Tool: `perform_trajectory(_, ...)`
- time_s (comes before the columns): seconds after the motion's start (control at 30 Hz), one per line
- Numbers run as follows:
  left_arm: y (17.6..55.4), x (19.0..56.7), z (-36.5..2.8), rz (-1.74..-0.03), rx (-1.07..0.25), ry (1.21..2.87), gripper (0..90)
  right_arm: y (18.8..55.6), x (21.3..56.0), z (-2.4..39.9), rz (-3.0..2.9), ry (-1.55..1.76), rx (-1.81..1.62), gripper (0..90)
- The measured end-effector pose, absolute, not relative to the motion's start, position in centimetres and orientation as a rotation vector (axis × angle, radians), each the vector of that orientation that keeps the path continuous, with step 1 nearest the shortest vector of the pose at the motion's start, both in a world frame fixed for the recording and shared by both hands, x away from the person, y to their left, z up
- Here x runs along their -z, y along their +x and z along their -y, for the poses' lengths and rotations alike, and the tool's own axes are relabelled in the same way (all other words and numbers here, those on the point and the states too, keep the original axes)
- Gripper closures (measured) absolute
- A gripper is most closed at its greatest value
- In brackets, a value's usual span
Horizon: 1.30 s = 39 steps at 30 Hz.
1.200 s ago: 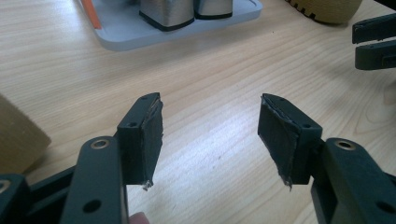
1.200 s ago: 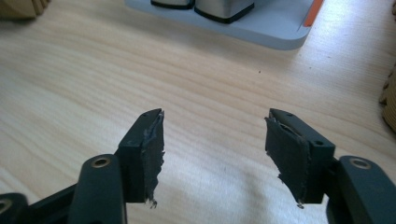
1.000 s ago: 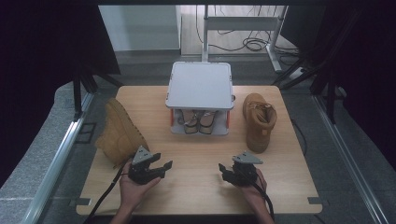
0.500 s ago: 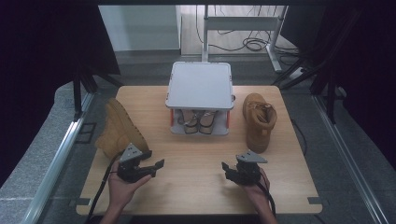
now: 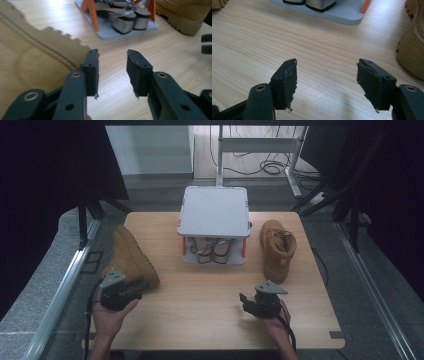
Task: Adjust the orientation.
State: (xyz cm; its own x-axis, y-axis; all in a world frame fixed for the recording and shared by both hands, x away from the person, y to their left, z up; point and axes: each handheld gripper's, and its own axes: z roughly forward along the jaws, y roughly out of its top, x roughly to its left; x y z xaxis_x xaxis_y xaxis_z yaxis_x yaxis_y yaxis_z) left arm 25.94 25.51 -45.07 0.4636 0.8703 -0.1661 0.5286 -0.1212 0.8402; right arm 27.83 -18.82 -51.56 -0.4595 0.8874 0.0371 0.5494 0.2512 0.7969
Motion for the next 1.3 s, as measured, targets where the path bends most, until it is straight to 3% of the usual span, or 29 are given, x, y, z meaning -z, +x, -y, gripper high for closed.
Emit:
perform_trajectory(0.47, 25.6, 44.5, -30.6, -1.336, -0.593, 1.732, 84.9, 27.9, 51.7, 18.7, -2.119, 1.331, -1.107, 32.1)
perform_trajectory(1.1, 26.5, 47.6, -36.6, -1.543, -0.545, 1.640, 88.5, 28.0, 52.0, 18.8, -2.123, 1.336, -1.080, 32.1)
perform_trajectory(1.3, 26.9, 48.7, -37.0, -1.562, -0.509, 1.632, 88.8, 28.1, 52.1, 18.7, -2.133, 1.332, -1.070, 32.0)
